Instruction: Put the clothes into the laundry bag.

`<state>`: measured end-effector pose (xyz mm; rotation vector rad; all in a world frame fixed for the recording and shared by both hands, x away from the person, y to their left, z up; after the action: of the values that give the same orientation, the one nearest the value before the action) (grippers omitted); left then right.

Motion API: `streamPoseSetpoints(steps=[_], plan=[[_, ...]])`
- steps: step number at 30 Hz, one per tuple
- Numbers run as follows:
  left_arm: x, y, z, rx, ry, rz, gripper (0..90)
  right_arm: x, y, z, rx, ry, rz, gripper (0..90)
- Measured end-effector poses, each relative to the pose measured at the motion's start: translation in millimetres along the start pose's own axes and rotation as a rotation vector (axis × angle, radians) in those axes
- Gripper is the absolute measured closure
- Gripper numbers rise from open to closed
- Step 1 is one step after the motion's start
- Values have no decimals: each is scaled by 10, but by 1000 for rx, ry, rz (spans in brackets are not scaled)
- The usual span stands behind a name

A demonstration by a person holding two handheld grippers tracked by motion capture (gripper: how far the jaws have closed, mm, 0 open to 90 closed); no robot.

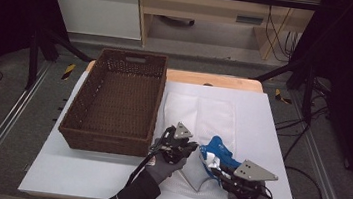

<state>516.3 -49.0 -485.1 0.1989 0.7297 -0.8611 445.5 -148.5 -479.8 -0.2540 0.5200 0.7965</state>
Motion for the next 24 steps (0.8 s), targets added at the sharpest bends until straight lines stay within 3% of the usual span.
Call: streamPoseSetpoints(steps=[9,11,14,18,21,23,24], plan=[[-63,-97,142,29,-27,3,890,239,174,-157,-35,118,64,766],[-76,-130,138,37,-29,4,890,389,149,-202,-18,174,49,756],[-92,-166,122,50,-33,7,891,480,133,-195,2,183,36,752],[-108,-172,64,64,-27,15,891,672,128,-237,8,251,-10,722],[-106,-133,13,44,-34,12,890,720,143,-245,28,251,-10,664],[-112,-101,-4,27,-41,4,890,678,179,-225,37,225,27,572],[-118,-80,-13,22,-41,2,890,678,179,-225,37,225,27,572]])
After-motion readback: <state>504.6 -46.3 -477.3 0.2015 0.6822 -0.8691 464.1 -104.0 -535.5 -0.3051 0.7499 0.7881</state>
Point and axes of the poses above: each handheld gripper's, and its own axes: x roughly forward along the jaws, z roughly out of its top, y roughly to its left, the point moved 10 cm from there along x, roughly forward along the jaws, and after that the axes turned 6 degrees about y, right-handed, at the moved point
